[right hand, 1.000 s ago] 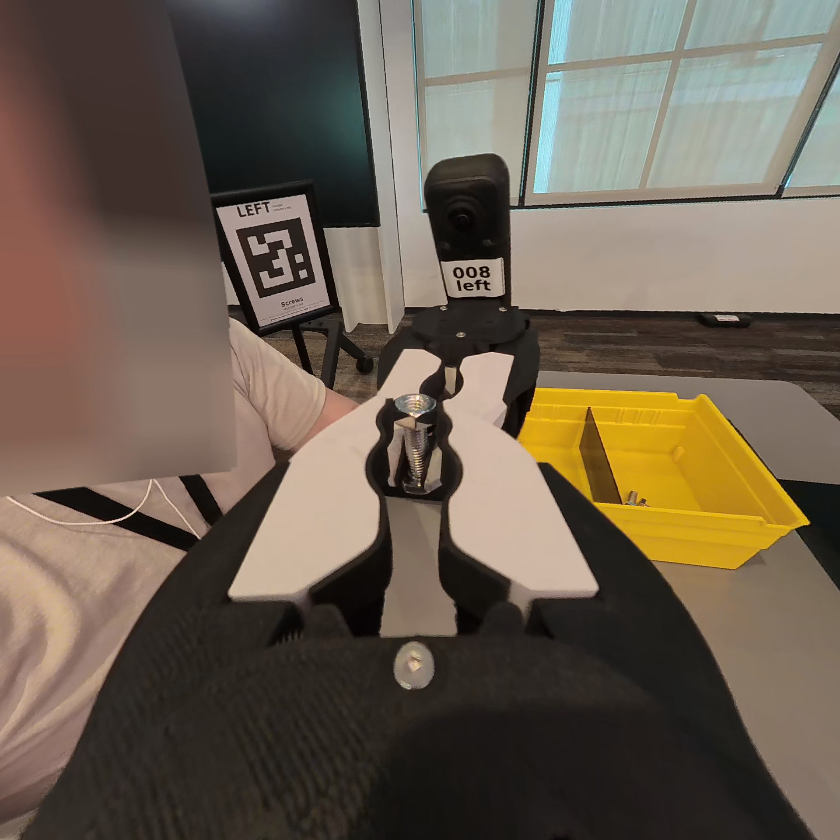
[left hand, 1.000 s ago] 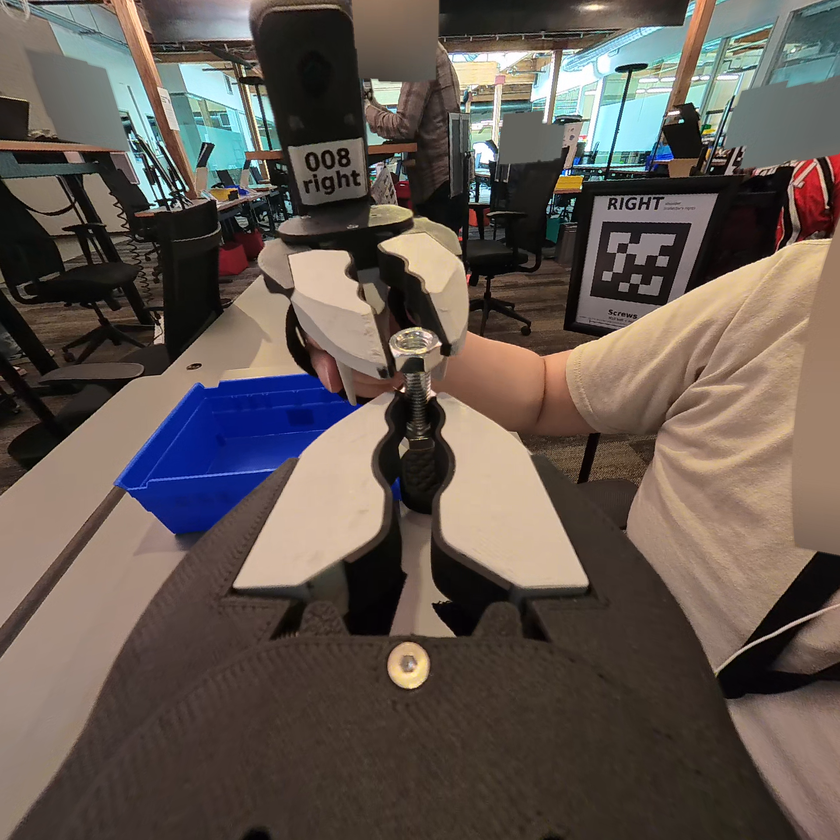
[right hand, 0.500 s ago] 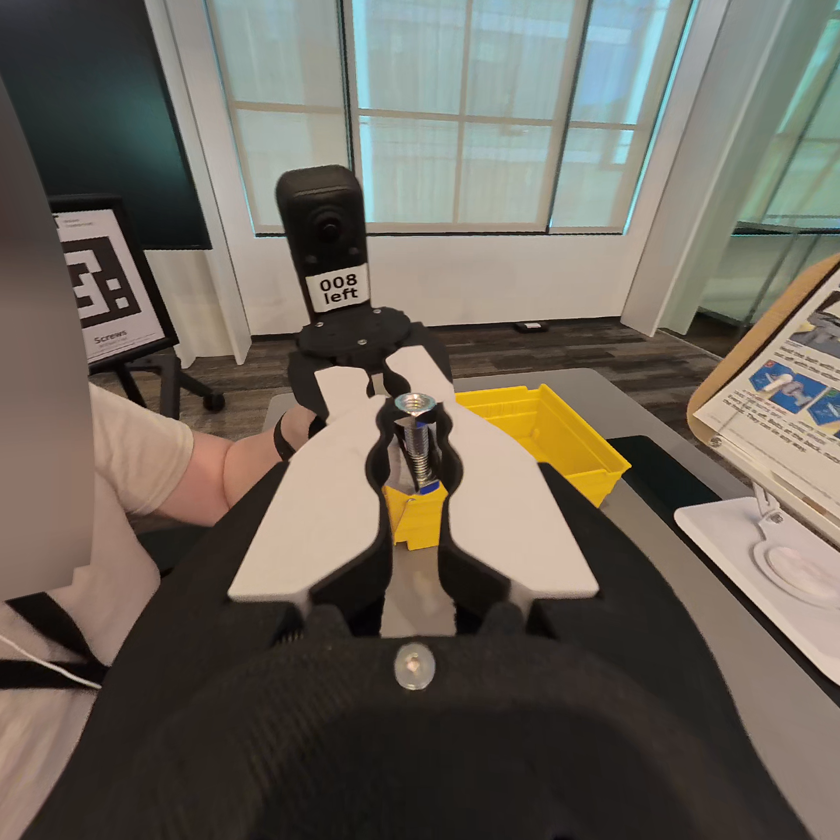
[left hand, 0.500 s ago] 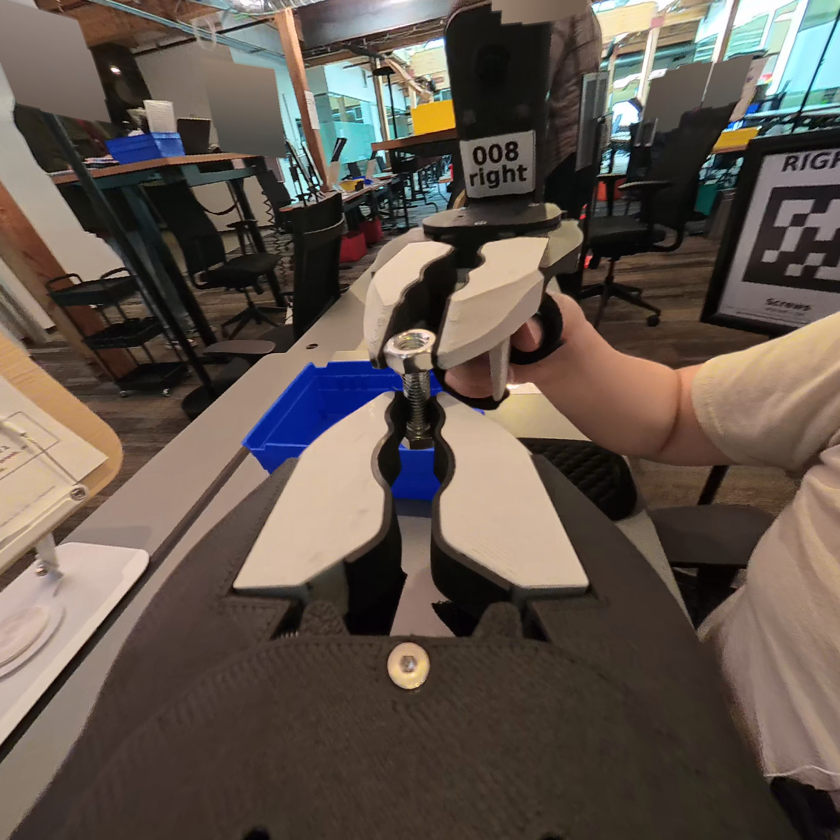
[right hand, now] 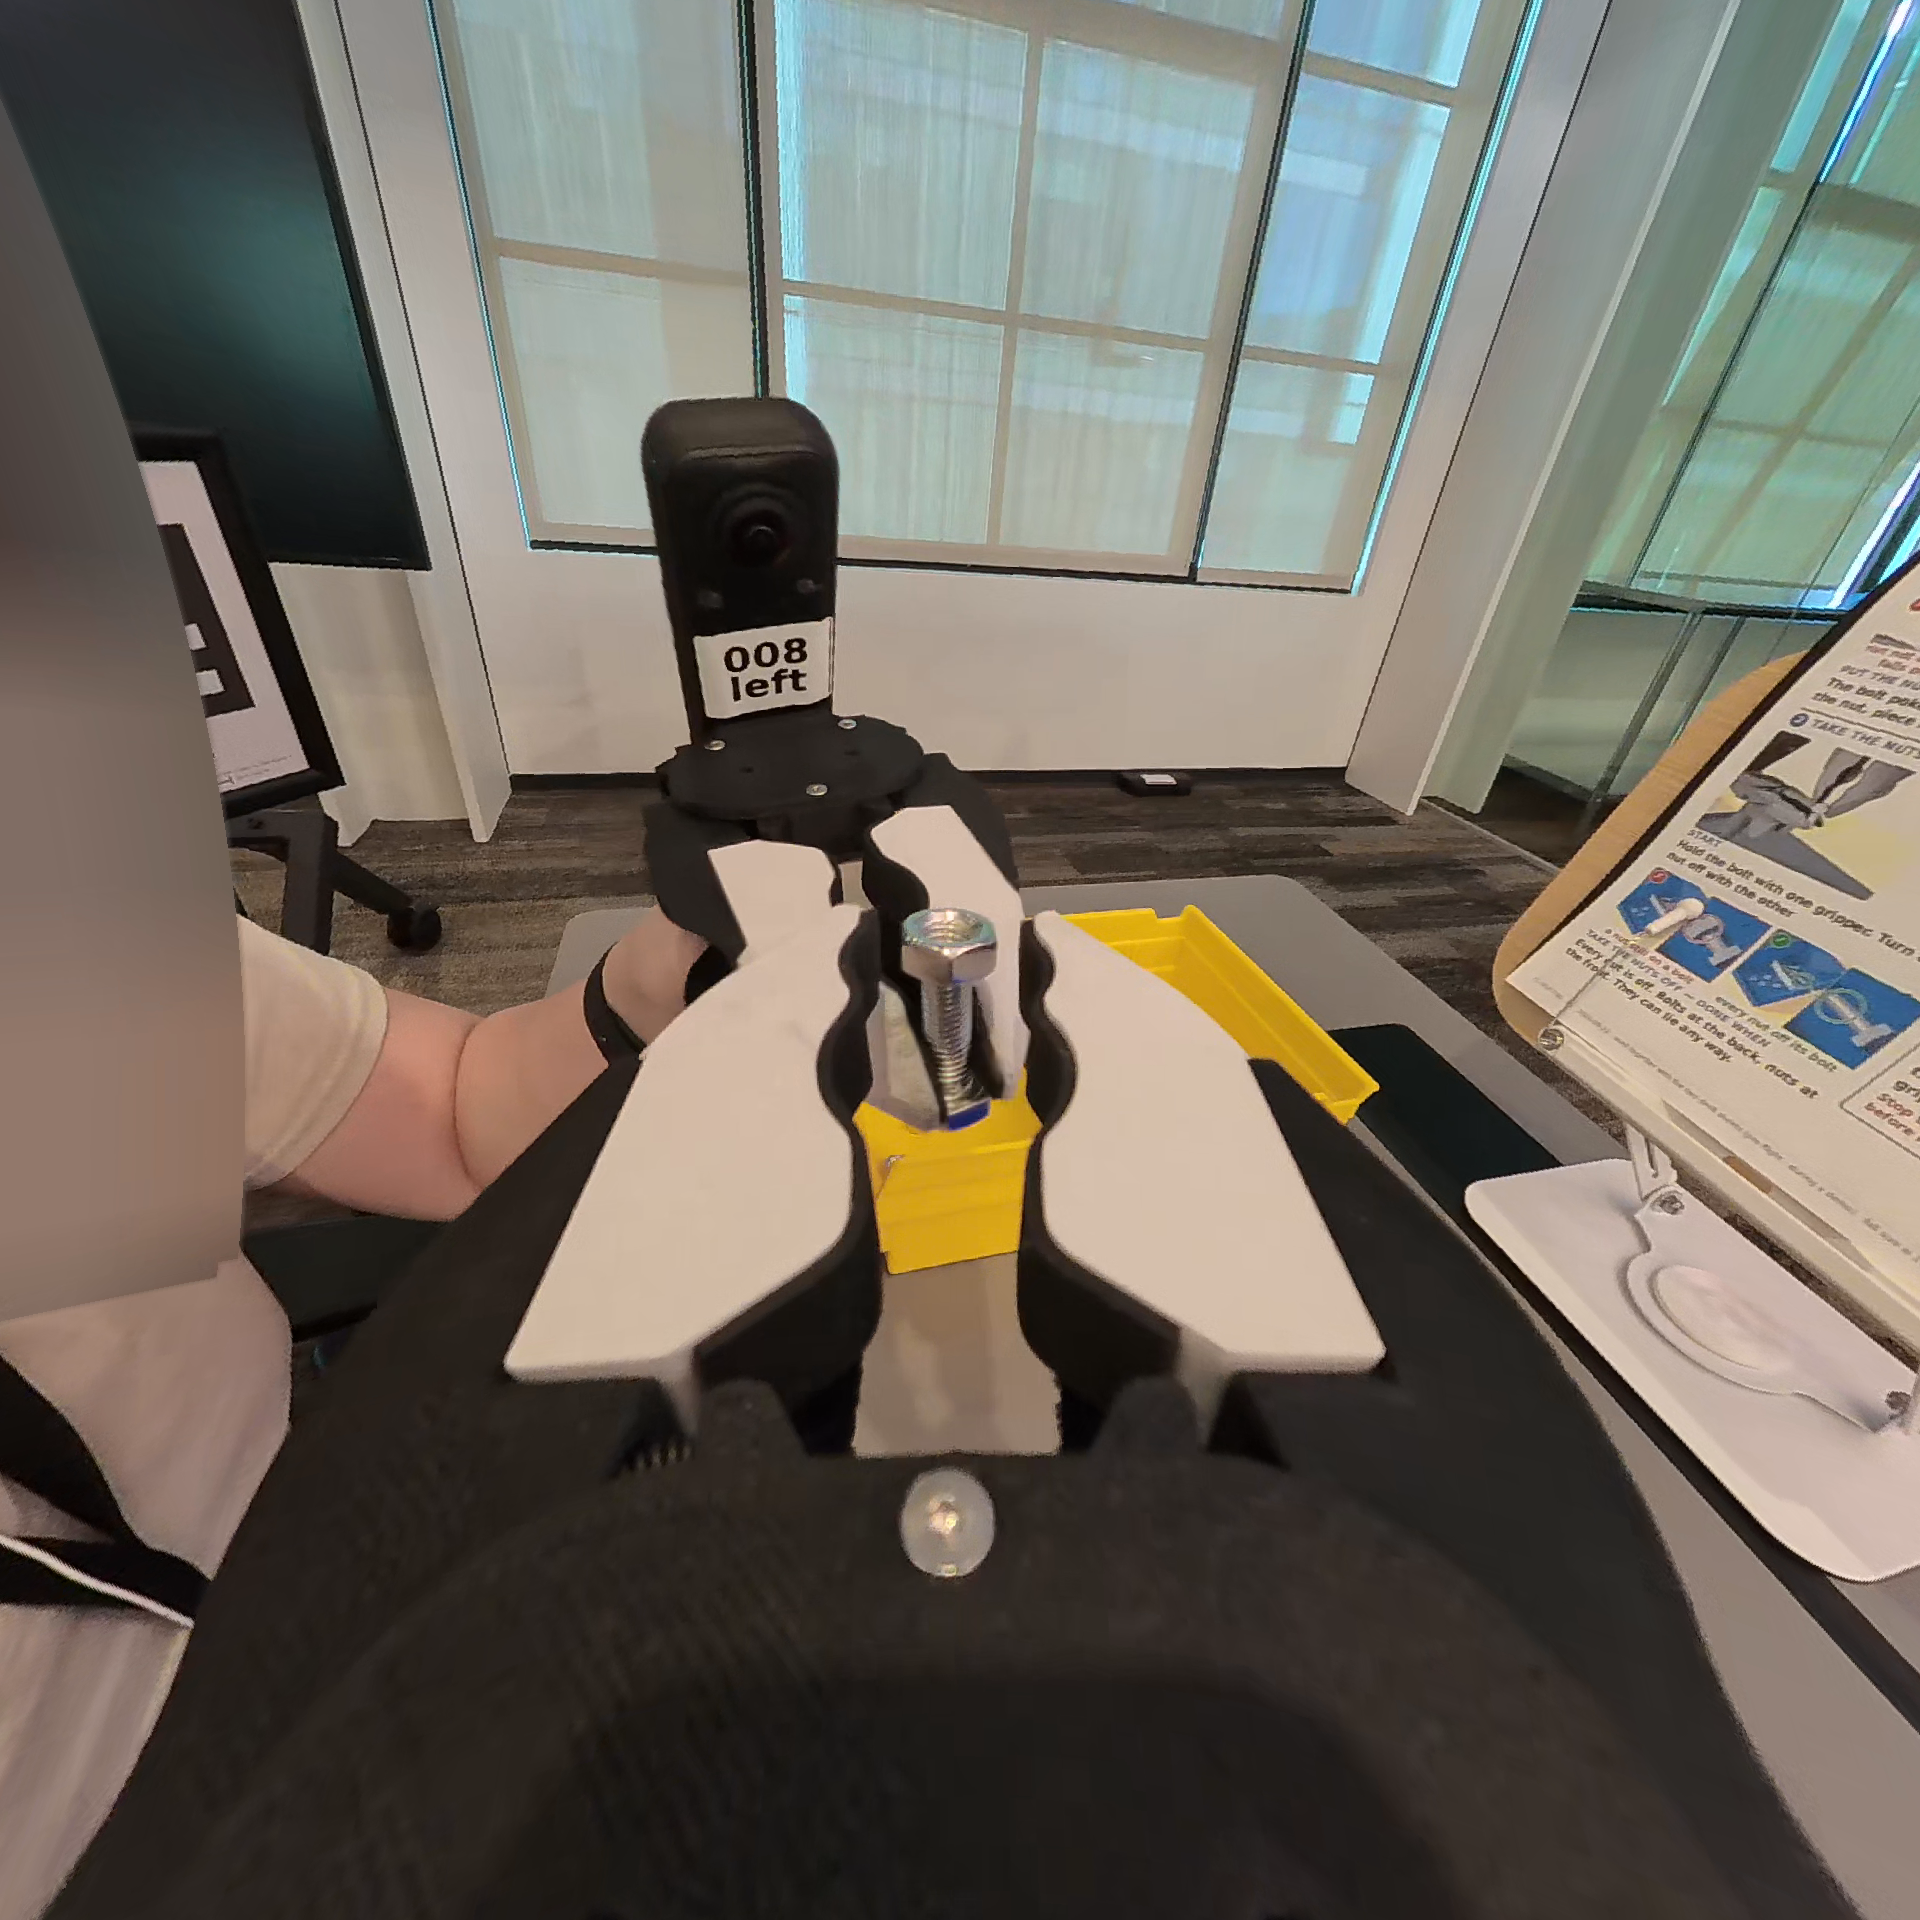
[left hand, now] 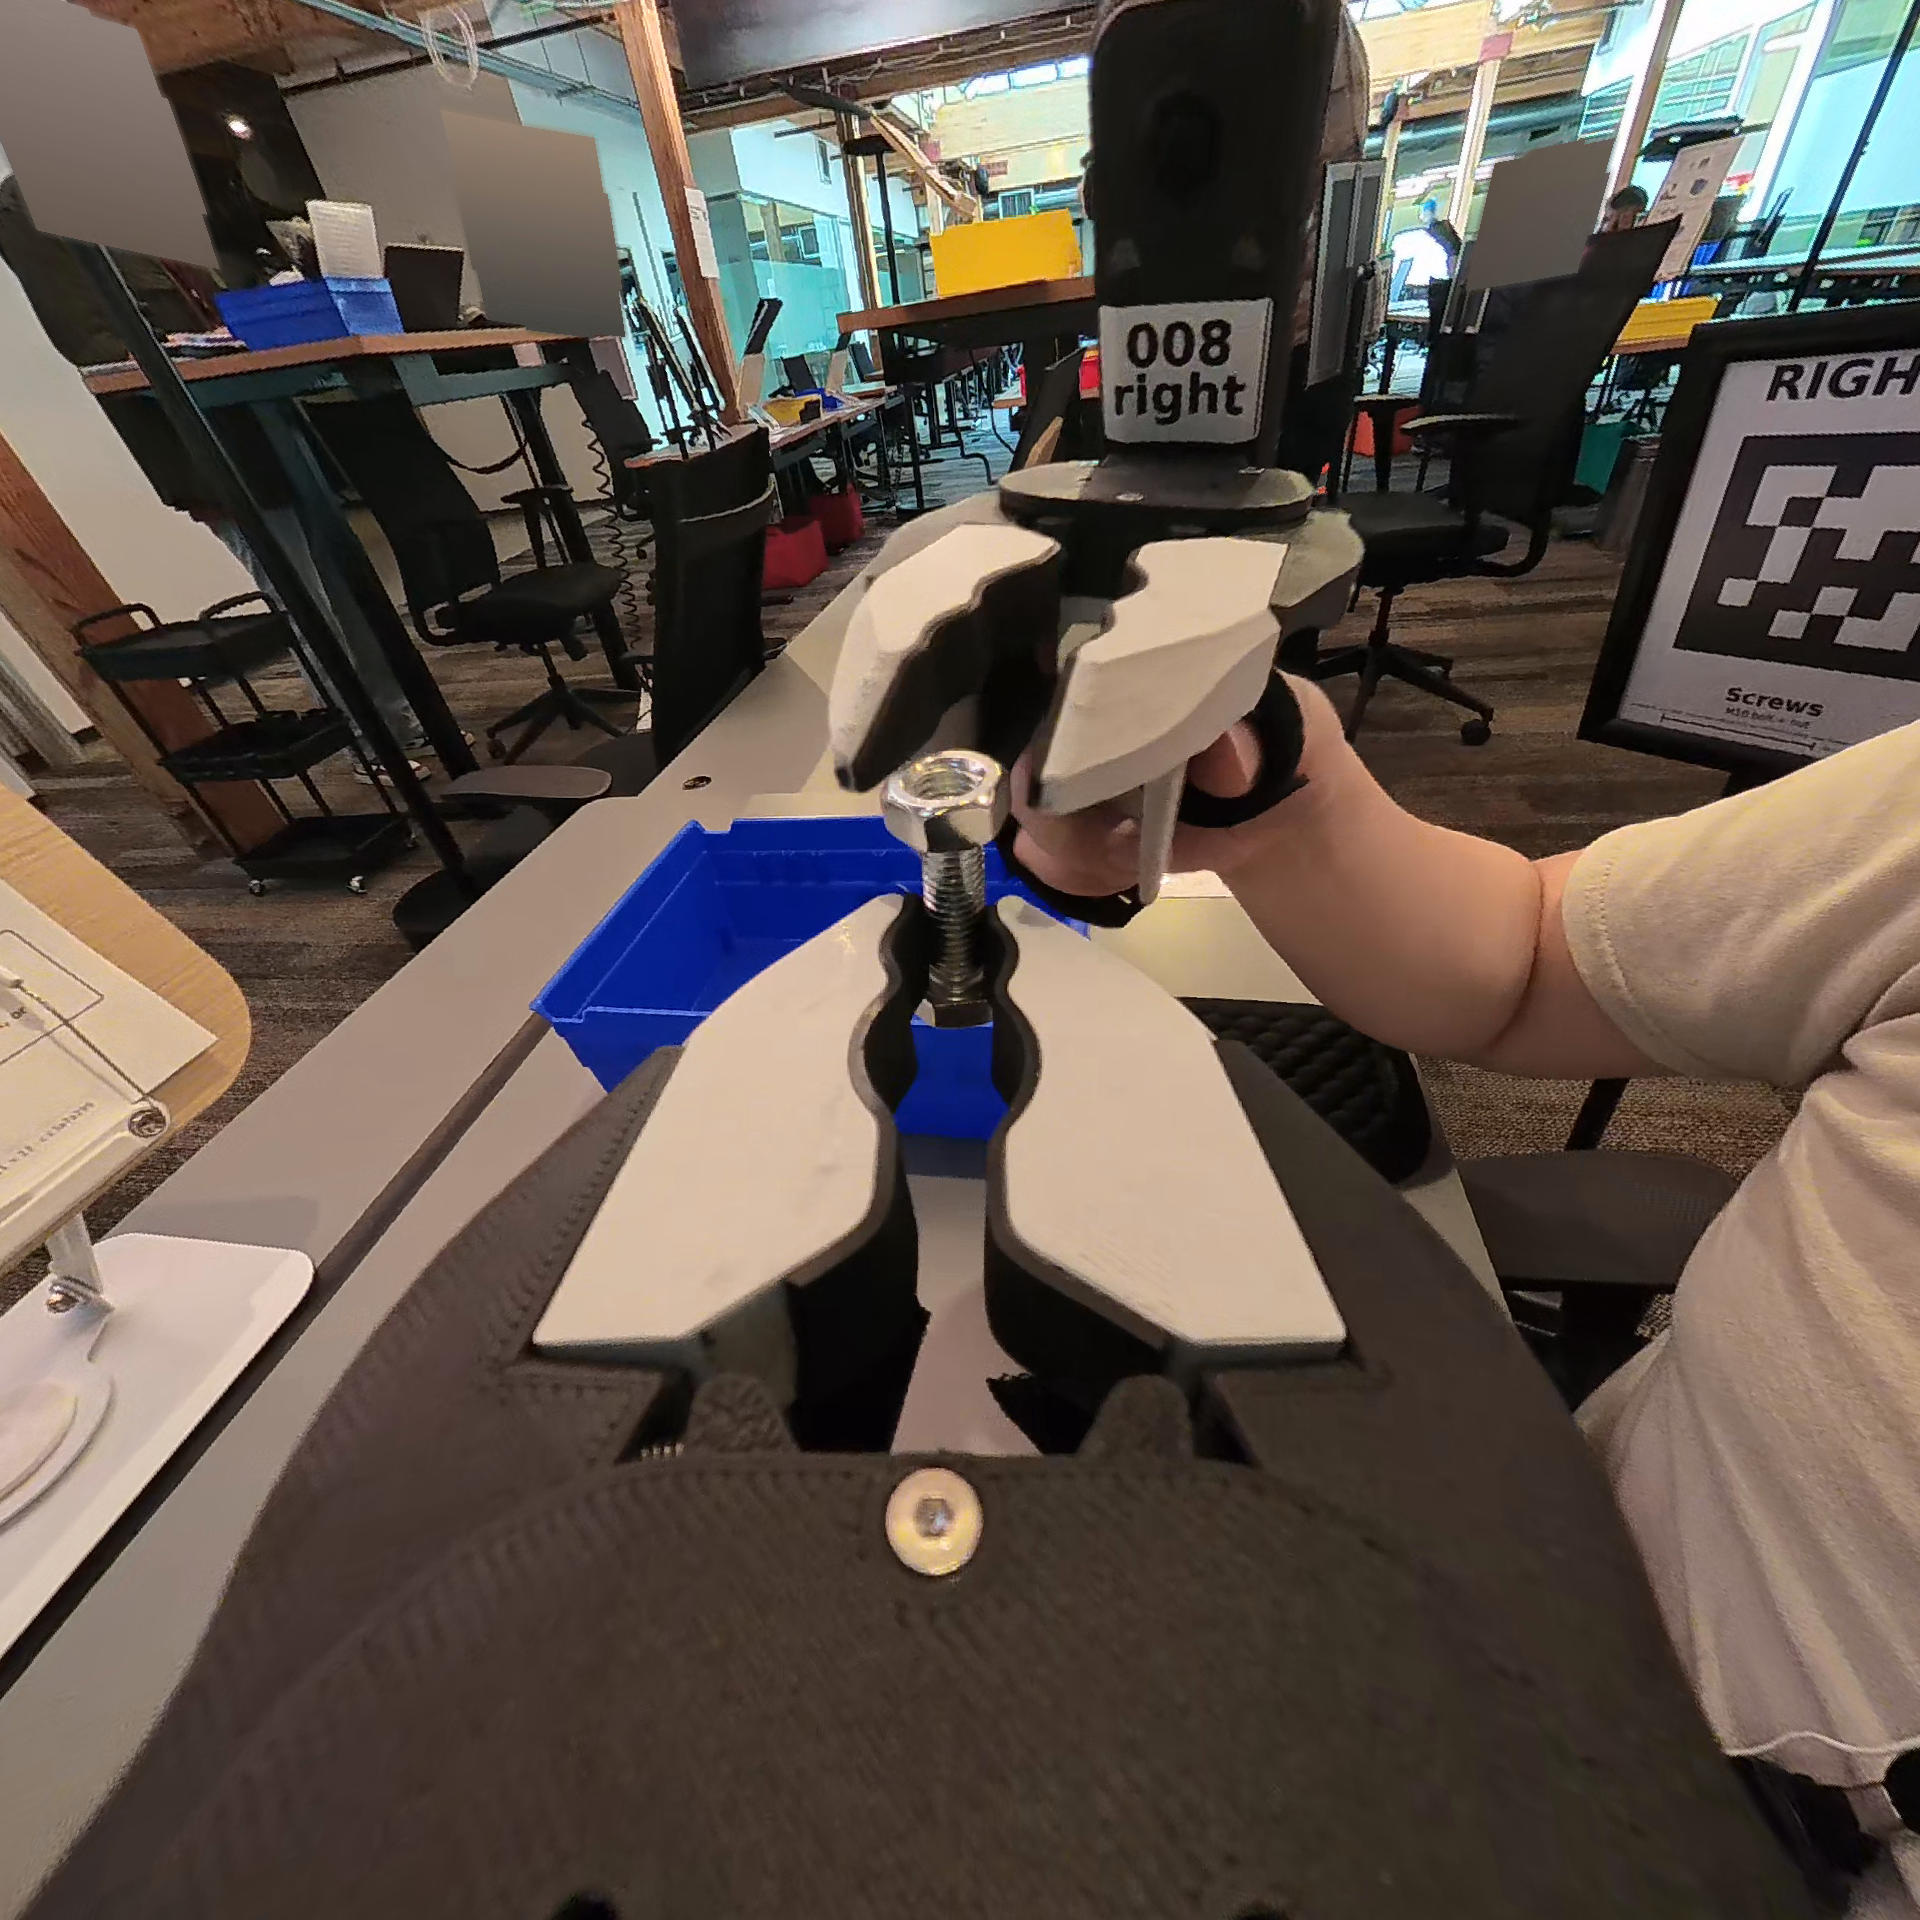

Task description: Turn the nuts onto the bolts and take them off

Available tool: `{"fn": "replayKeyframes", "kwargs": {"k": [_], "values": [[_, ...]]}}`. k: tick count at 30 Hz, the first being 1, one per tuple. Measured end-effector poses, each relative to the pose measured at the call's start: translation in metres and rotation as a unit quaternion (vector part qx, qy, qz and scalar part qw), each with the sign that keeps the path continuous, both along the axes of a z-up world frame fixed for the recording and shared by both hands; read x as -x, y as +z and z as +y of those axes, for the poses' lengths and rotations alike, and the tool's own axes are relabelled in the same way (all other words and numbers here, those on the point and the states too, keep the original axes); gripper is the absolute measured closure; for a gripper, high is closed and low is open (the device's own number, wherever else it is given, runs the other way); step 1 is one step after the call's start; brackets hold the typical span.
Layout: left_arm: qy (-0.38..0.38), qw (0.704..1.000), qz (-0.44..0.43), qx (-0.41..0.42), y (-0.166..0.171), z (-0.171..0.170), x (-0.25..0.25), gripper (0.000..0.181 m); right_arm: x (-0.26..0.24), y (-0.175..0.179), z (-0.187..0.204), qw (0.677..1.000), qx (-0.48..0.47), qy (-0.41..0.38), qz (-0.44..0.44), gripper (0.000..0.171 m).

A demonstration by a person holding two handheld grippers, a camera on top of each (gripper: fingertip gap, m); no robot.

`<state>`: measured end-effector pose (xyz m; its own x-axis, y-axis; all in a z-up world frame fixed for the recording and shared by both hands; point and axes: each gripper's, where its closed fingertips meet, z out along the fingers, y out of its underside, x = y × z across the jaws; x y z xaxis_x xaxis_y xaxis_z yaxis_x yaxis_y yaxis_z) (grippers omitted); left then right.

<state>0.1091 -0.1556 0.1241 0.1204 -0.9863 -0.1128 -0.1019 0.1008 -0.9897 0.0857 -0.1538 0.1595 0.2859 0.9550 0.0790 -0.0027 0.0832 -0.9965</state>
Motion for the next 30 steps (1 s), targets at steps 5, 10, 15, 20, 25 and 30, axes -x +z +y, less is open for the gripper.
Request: {"fn": "replayKeyframes", "kwargs": {"k": [5, 10, 15, 20, 25, 30], "values": [[0.001, 1.000, -0.001, 0.001, 0.0005, 0.0011, 0.0014, 0.172, -0.0003, -0.0005, -0.0040, 1.000, -0.005, 0.006, -0.004, 0.145], [0.004, 1.000, -0.001, 0.003, 0.0005, 0.0026, 0.0021, 0.172, -0.0029, 0.0002, -0.0075, 1.000, -0.006, 0.001, -0.006, 0.145], [0.001, 1.000, 0.000, 0.005, -0.0002, 0.0019, 0.0013, 0.172, -0.0069, 0.0014, -0.0048, 1.000, -0.015, -0.016, -0.004, 0.146], [0.000, 1.000, 0.001, 0.005, -0.0008, 0.0009, 0.0003, 0.172, -0.0029, -0.0023, -0.0064, 0.999, -0.032, -0.019, -0.019, 0.145], [0.004, 1.000, -0.001, 0.010, -0.0005, 0.0040, 0.0022, 0.172, -0.0045, -0.0038, -0.0105, 0.999, -0.029, -0.019, -0.026, 0.148], [-0.002, 1.000, 0.001, 0.008, -0.0006, 0.0007, 0.0004, 0.172, -0.0073, 0.0031, -0.0068, 0.998, -0.053, -0.042, -0.016, 0.145]]}}
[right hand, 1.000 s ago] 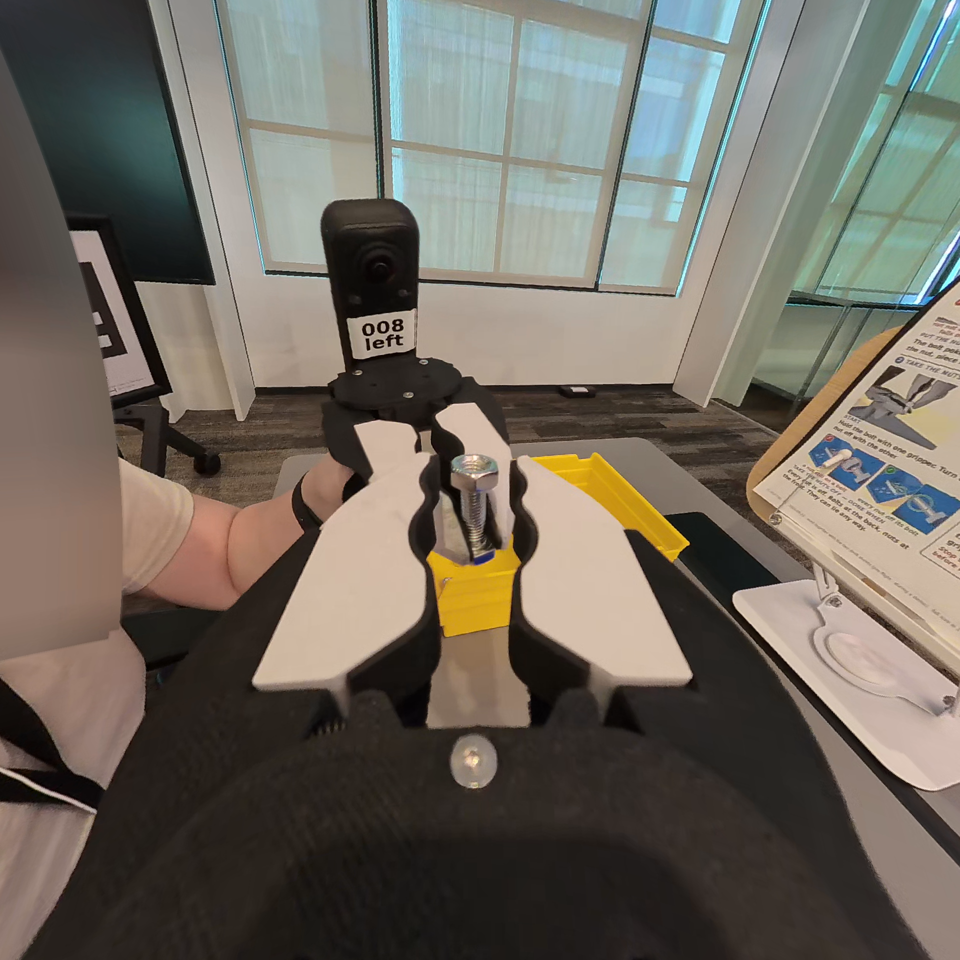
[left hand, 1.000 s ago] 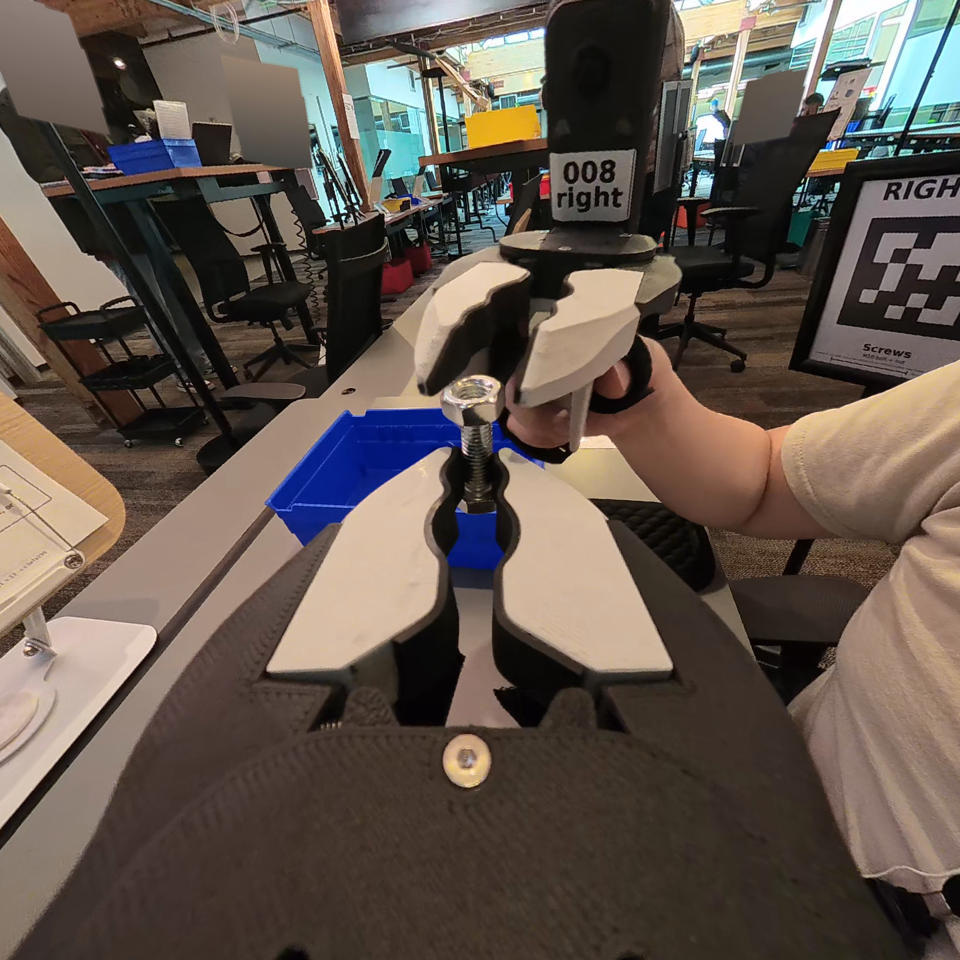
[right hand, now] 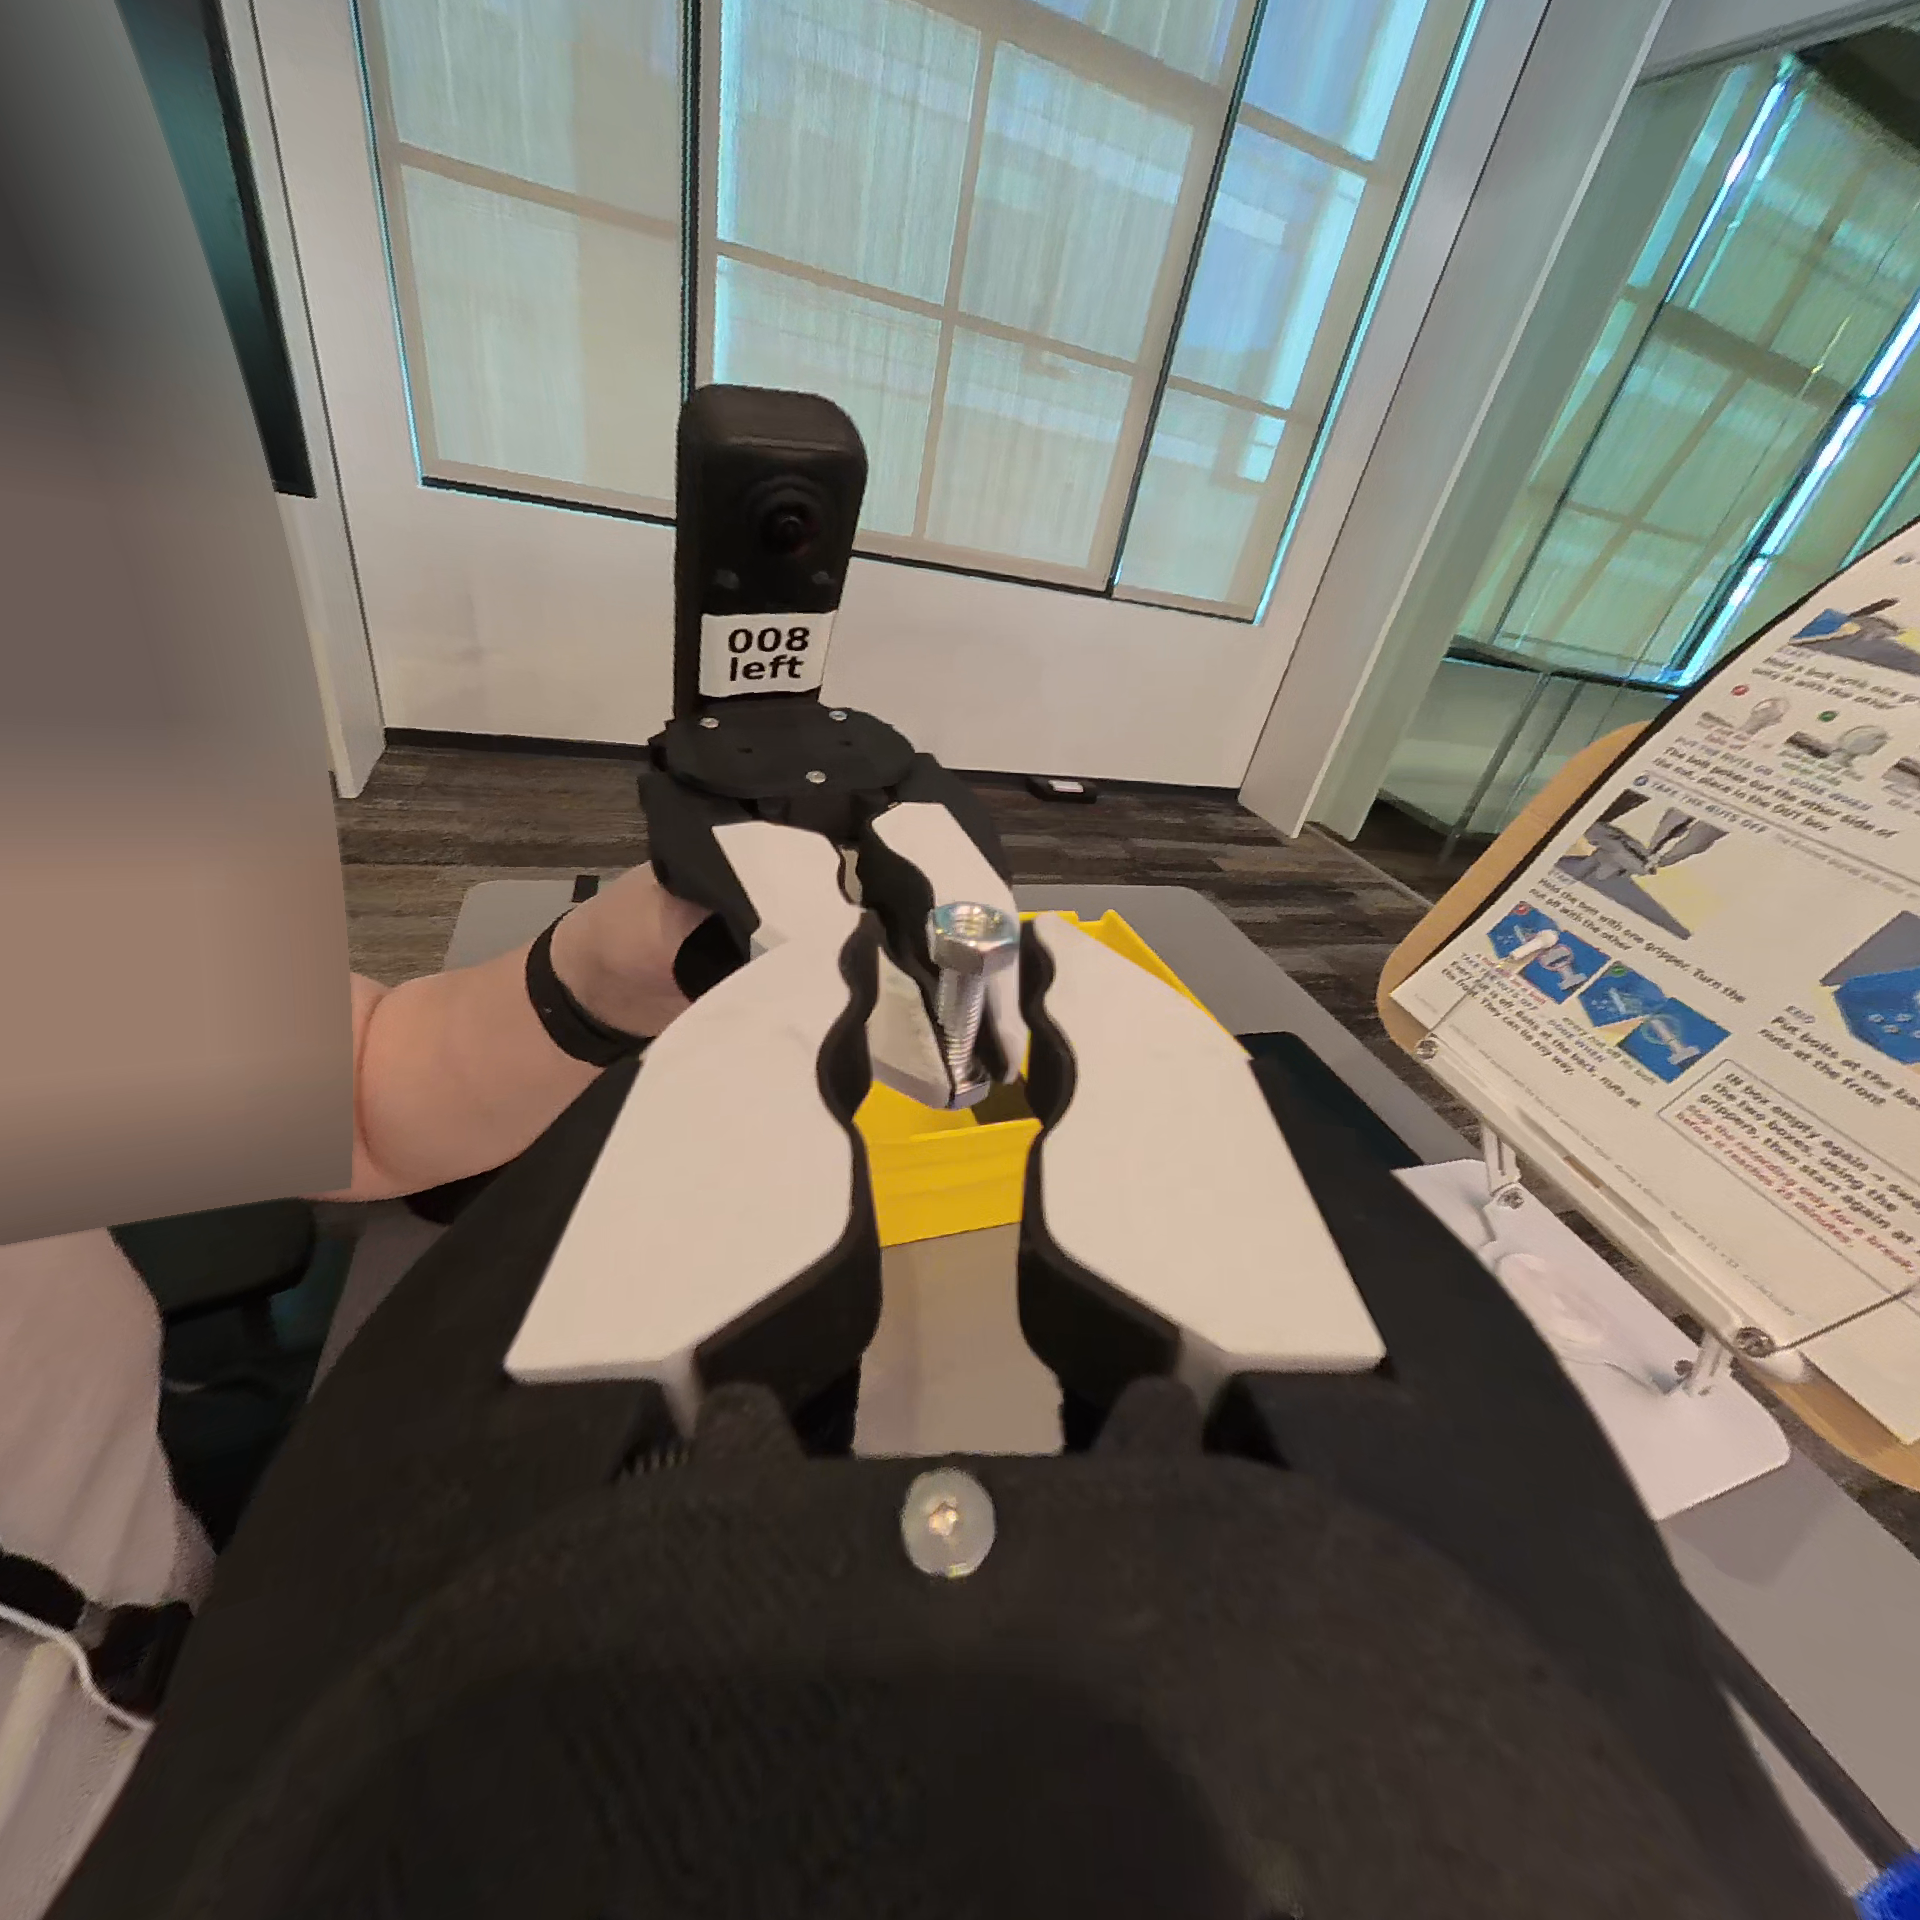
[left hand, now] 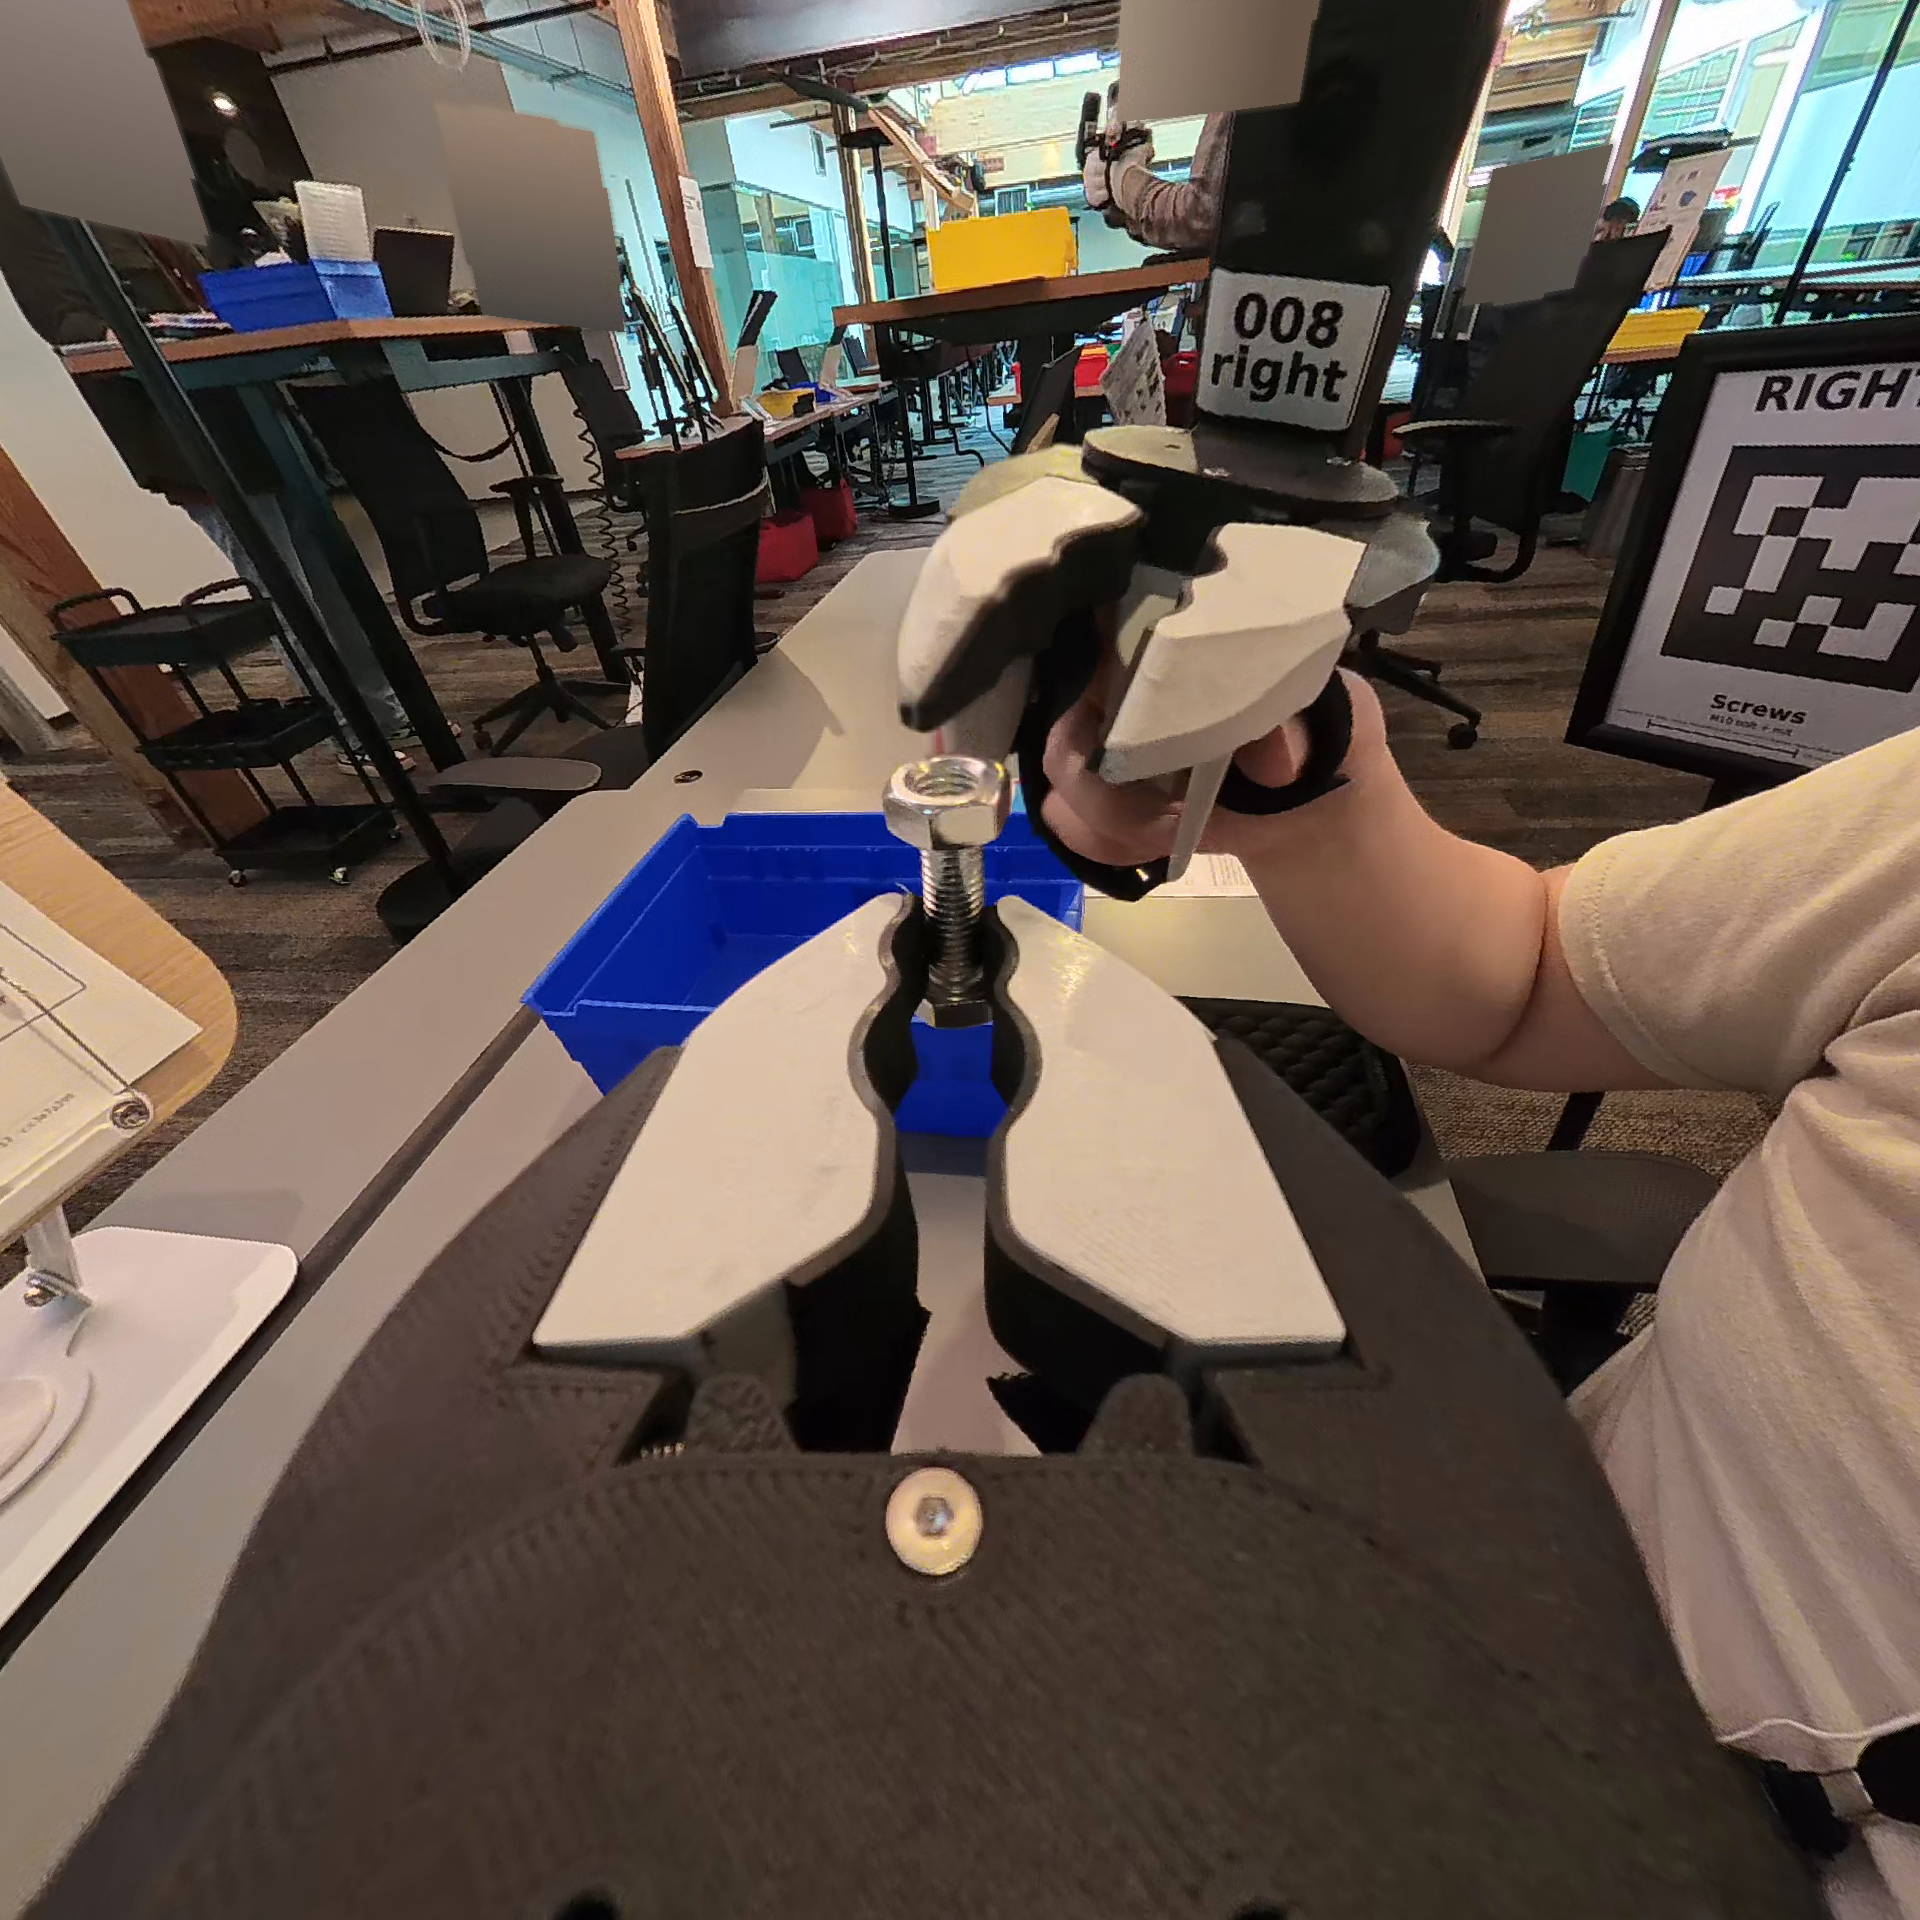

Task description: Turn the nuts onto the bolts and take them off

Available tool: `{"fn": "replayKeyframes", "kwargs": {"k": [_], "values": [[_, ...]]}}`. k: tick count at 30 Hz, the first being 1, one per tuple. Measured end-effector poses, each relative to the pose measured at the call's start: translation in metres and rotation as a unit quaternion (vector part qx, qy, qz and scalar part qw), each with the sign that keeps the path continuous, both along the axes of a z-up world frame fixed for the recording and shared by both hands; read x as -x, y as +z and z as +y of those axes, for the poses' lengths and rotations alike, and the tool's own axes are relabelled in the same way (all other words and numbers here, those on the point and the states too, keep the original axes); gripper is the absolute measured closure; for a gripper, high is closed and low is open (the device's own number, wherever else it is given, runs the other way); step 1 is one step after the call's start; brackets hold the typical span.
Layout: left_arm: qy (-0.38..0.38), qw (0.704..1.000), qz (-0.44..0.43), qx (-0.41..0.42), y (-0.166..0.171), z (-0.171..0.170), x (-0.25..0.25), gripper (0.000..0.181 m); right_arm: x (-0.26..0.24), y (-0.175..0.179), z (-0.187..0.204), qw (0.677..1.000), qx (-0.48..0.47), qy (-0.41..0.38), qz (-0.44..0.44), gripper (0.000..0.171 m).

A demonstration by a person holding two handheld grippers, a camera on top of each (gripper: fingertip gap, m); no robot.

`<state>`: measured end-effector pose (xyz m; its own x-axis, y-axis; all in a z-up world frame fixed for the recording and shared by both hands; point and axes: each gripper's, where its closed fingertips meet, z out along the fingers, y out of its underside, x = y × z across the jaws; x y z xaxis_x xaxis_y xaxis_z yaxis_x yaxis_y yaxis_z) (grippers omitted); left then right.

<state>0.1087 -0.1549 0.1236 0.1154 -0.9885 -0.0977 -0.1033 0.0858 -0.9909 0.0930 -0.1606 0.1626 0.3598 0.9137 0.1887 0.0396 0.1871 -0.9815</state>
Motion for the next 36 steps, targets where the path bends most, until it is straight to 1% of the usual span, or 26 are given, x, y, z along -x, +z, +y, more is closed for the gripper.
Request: {"fn": "replayKeyframes", "kwargs": {"k": [6, 7, 10, 13, 15, 16, 19, 21, 22, 23, 24, 26, 28, 29, 33, 35, 36], "values": [[0.006, 1.000, 0.001, -0.003, 0.000, 0.002, 0.001, 0.172, 0.007, -0.006, -0.002, 1.000, 0.002, 0.004, -0.014, 0.135], [0.008, 1.000, 0.000, -0.003, 0.001, 0.003, 0.002, 0.172, 0.006, -0.005, -0.004, 1.000, 0.002, 0.005, -0.013, 0.135], [0.009, 1.000, -0.004, 0.000, 0.002, 0.004, 0.003, 0.172, 0.005, -0.003, -0.013, 1.000, 0.010, 0.026, -0.007, 0.143], [0.007, 1.000, -0.005, -0.002, 0.003, 0.003, 0.003, 0.172, 0.001, 0.002, -0.005, 1.000, -0.008, -0.005, 0.003, 0.141], [0.006, 1.000, -0.004, -0.004, 0.003, 0.002, 0.003, 0.172, 0.002, 0.002, 0.002, 1.000, -0.011, -0.017, 0.010, 0.130], [0.005, 1.000, -0.003, -0.005, 0.003, 0.001, 0.002, 0.172, 0.006, 0.000, 0.003, 1.000, -0.007, -0.011, 0.010, 0.124], [0.014, 1.000, -0.003, -0.006, 0.002, 0.004, 0.003, 0.172, 0.016, -0.008, -0.004, 1.000, 0.006, 0.017, -0.005, 0.121], [0.026, 1.000, -0.004, -0.007, 0.003, 0.010, 0.006, 0.172, 0.017, -0.011, -0.008, 1.000, 0.008, 0.017, -0.012, 0.111], [0.035, 0.999, -0.006, -0.008, 0.003, 0.013, 0.008, 0.172, 0.017, -0.011, -0.013, 1.000, 0.005, 0.022, -0.016, 0.112], [0.044, 0.999, -0.006, -0.009, 0.004, 0.017, 0.010, 0.172, 0.017, -0.011, -0.018, 0.999, 0.001, 0.033, -0.019, 0.117], [0.042, 0.999, -0.006, -0.009, 0.004, 0.018, 0.011, 0.172, 0.016, -0.010, -0.020, 0.999, -0.001, 0.034, -0.015, 0.117], [0.027, 1.000, -0.012, 0.000, 0.005, 0.014, 0.010, 0.172, 0.015, -0.003, -0.012, 1.000, -0.020, 0.012, 0.006, 0.115], [0.009, 1.000, -0.015, 0.006, 0.005, 0.008, 0.006, 0.172, 0.018, 0.005, 0.001, 0.998, -0.048, -0.011, 0.029, 0.100], [0.005, 1.000, -0.014, 0.006, 0.005, 0.005, 0.005, 0.172, 0.022, 0.006, 0.005, 0.998, -0.056, -0.010, 0.033, 0.094], [0.018, 1.000, -0.019, -0.001, 0.007, 0.009, 0.008, 0.171, 0.049, -0.003, -0.002, 0.998, -0.017, 0.056, 0.006, 0.091], [0.037, 0.999, -0.024, -0.005, 0.010, 0.017, 0.015, 0.172, 0.049, -0.006, -0.003, 0.999, -0.011, 0.045, -0.003, 0.080], [0.051, 0.998, -0.029, -0.006, 0.013, 0.022, 0.021, 0.171, 0.044, -0.006, -0.005, 0.999, -0.018, 0.038, -0.006, 0.079]]}}
